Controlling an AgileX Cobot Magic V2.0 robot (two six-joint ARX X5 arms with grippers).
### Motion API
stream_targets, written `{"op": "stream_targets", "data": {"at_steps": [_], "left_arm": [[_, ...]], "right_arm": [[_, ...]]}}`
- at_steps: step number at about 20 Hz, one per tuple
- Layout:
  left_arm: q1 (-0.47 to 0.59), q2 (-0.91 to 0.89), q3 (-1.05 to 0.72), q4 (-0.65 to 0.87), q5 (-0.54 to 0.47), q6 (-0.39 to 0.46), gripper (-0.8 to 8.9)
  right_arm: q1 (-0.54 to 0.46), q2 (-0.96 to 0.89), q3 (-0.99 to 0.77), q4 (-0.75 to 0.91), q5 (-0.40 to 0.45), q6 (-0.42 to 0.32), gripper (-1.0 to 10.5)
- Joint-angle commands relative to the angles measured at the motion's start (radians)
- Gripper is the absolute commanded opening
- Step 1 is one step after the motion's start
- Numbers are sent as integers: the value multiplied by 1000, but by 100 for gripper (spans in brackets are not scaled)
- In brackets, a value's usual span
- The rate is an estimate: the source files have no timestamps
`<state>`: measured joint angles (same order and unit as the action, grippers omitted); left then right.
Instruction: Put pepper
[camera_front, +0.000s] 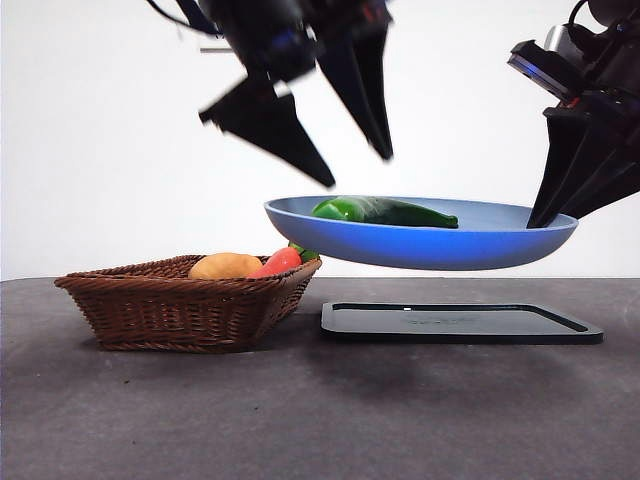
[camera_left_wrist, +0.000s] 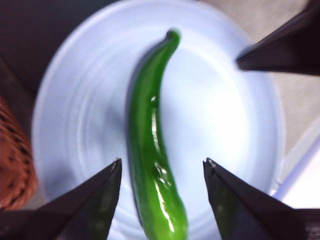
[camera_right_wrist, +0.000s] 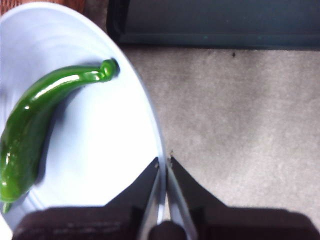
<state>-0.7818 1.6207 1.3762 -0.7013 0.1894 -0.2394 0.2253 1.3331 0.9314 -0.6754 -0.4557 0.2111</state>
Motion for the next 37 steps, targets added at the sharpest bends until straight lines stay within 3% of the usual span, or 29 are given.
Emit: {"op": "stream_targets", "data": {"at_steps": [1, 7, 14, 21, 30, 34, 37], "left_arm": [[-11, -60, 19, 1, 0, 29, 289], [-11, -291, 19, -26, 0, 43, 288], [-11, -481, 19, -63, -3, 51, 288], [-11, -513, 19, -122, -5, 53, 286], [-11, -513, 19, -123, -5, 53, 286], [-11, -513, 19, -125, -6, 53, 286], [-11, -513, 19, -140, -12, 54, 286]], "right_arm": [[3, 12, 19, 19, -8, 10, 3], [-88, 46, 35, 129, -5, 87, 2], [-187, 319, 229, 134, 50, 87, 2], [-204, 559, 373, 168, 66, 89, 2], [-205, 612, 373, 201, 68, 83, 8], [-206, 608, 373, 195, 65, 82, 151], [-212, 560, 373, 165, 66, 56, 172]]}}
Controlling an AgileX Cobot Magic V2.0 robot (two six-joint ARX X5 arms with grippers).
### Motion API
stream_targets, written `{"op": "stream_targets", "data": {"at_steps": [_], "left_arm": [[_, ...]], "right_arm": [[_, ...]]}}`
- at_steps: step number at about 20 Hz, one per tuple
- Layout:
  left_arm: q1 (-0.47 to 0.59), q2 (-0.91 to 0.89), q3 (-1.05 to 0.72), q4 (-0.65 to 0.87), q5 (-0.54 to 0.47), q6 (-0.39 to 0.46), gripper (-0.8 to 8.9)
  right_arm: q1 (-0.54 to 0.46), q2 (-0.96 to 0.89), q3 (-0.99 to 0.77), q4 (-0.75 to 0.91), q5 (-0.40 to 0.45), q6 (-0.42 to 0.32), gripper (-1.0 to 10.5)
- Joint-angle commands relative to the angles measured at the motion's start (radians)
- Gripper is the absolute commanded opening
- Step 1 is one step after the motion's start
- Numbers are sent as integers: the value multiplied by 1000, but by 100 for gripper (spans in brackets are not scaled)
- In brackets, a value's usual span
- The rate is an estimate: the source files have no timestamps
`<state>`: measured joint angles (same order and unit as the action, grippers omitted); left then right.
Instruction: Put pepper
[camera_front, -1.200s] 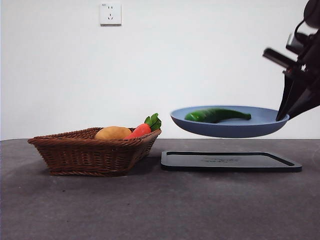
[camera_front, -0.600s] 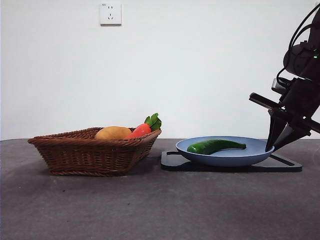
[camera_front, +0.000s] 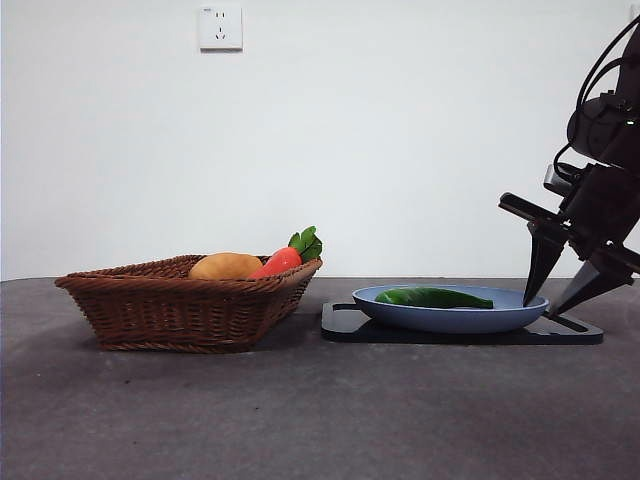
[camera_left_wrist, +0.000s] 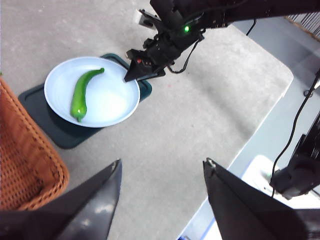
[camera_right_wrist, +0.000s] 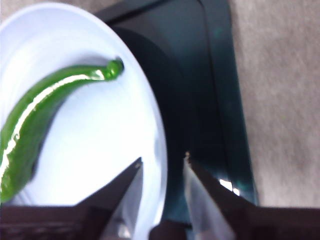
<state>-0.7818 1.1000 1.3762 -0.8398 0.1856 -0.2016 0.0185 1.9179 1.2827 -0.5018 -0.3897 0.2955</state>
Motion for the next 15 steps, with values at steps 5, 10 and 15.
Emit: {"op": "stream_targets", "data": {"at_steps": [5, 10, 15], "left_arm": [[-11, 8, 19, -29, -72, 46, 284], [-9, 9, 19, -75, -109, 76, 284], [-9, 9, 19, -79, -108, 99, 283]], "right_arm": [[-12, -241, 22, -142, 3, -100, 172], [43, -562, 22, -423, -2, -229, 170], [183, -859, 22, -629, -2, -257, 168]]}}
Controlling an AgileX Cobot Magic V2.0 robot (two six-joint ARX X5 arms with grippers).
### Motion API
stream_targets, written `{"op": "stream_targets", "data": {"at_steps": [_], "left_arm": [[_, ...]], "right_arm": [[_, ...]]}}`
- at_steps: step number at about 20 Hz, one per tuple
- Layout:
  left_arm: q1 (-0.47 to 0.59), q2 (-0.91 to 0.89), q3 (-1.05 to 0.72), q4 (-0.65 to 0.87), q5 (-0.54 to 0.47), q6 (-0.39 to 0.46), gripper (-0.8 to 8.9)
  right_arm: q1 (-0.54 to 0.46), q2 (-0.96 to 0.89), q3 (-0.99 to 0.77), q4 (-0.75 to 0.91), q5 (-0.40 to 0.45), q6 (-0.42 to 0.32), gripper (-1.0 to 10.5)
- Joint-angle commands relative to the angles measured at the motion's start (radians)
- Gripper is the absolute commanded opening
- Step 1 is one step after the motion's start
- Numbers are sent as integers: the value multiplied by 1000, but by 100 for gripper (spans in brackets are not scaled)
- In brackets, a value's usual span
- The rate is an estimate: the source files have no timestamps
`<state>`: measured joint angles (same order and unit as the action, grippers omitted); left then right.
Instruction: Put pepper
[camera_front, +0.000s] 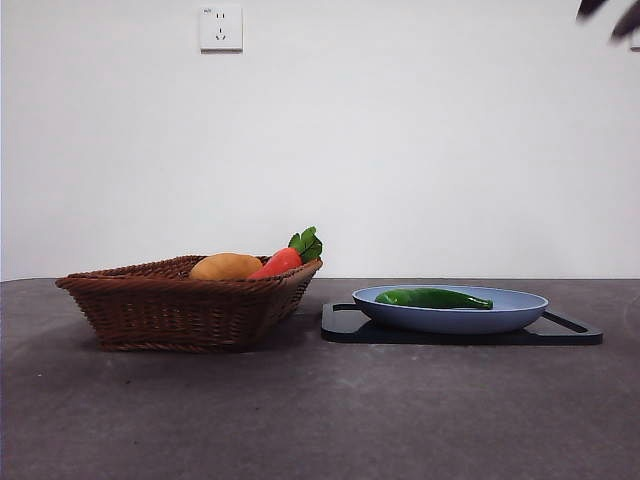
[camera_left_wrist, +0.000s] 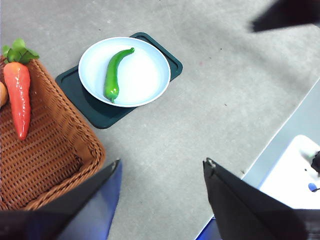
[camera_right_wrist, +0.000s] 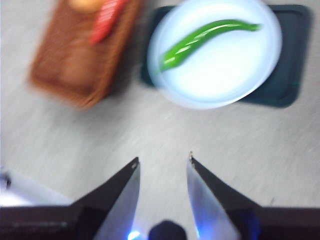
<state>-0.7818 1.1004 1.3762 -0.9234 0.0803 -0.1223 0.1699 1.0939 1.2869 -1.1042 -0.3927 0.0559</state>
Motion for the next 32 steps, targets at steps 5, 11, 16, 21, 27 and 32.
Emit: {"op": "stream_targets", "data": {"at_steps": [5, 11, 16, 21, 27, 32], "left_arm": [[-9, 9, 19, -25, -1, 19, 242], [-9, 9, 19, -51, 1, 19, 6], [-9, 9, 19, -35, 0, 19, 8], [-9, 9, 19, 11, 0, 19, 8], [-7, 6, 19, 99, -6, 29, 8], [103, -68, 8, 315, -153, 219, 8]], "right_arm": [[138, -214, 18, -203, 1, -18, 166], [168, -277, 18, -266, 0, -72, 7], [167, -276, 18, -266, 3, -48, 11], [167, -276, 18, -266, 3, -49, 11], [167, -276, 18, -266, 3, -49, 11], [167, -276, 18, -266, 3, -49, 11]]}}
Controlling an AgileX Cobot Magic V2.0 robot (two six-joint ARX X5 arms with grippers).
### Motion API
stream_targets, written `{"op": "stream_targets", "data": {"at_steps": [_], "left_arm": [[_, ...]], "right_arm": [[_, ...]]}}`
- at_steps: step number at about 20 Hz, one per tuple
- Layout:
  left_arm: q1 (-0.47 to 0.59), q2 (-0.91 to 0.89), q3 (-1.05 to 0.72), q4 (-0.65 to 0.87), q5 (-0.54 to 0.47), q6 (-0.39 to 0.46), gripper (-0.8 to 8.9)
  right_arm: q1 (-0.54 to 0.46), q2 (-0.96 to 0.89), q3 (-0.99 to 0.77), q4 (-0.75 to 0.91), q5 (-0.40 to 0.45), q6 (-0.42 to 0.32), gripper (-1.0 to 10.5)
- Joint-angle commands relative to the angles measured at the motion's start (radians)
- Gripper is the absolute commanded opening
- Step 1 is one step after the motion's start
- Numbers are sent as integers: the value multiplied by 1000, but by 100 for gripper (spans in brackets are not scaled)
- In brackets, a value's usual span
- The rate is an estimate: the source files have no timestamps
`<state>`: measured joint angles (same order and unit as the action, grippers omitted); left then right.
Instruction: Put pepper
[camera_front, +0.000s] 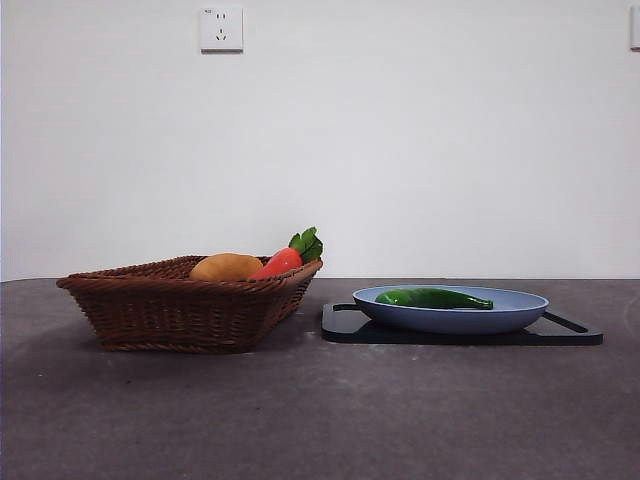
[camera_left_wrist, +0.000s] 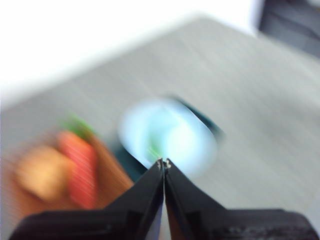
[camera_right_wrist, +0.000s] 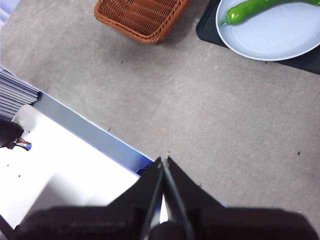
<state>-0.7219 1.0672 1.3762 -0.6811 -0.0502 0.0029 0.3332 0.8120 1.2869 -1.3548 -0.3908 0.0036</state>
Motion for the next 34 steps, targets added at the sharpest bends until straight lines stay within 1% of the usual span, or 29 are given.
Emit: {"op": "stream_targets", "data": {"at_steps": [1, 4, 6, 8, 10, 12, 16, 20, 22, 27, 32, 34], "left_arm": [[95, -72, -13, 134, -23, 116, 8], [280, -220, -148, 332, -21, 129, 8], [402, -334, -292, 464, -23, 129, 8], [504, -454, -441, 559, -28, 130, 8], [581, -566, -587, 621, -29, 134, 8], [634, -672, -737, 668, -27, 132, 8], [659, -837, -976, 673, -26, 93, 8], [659, -938, -1146, 672, -26, 30, 8], [659, -977, -1210, 672, -26, 14, 8], [659, -1052, -1319, 665, -27, -11, 8], [659, -1062, -1359, 626, -27, -60, 8], [659, -1062, -1363, 596, -27, -62, 8]], "right_arm": [[3, 6, 18, -15, 1, 3, 11], [3, 6, 18, -15, 1, 3, 11], [3, 6, 18, -15, 1, 3, 11], [3, 6, 18, -15, 1, 3, 11], [3, 6, 18, -15, 1, 3, 11], [3, 6, 18, -15, 1, 3, 11], [3, 6, 18, -15, 1, 3, 11], [3, 6, 18, -15, 1, 3, 11], [3, 6, 18, -15, 1, 3, 11], [3, 6, 18, -15, 1, 3, 11], [3, 6, 18, -15, 1, 3, 11], [3, 6, 18, -15, 1, 3, 11]]}}
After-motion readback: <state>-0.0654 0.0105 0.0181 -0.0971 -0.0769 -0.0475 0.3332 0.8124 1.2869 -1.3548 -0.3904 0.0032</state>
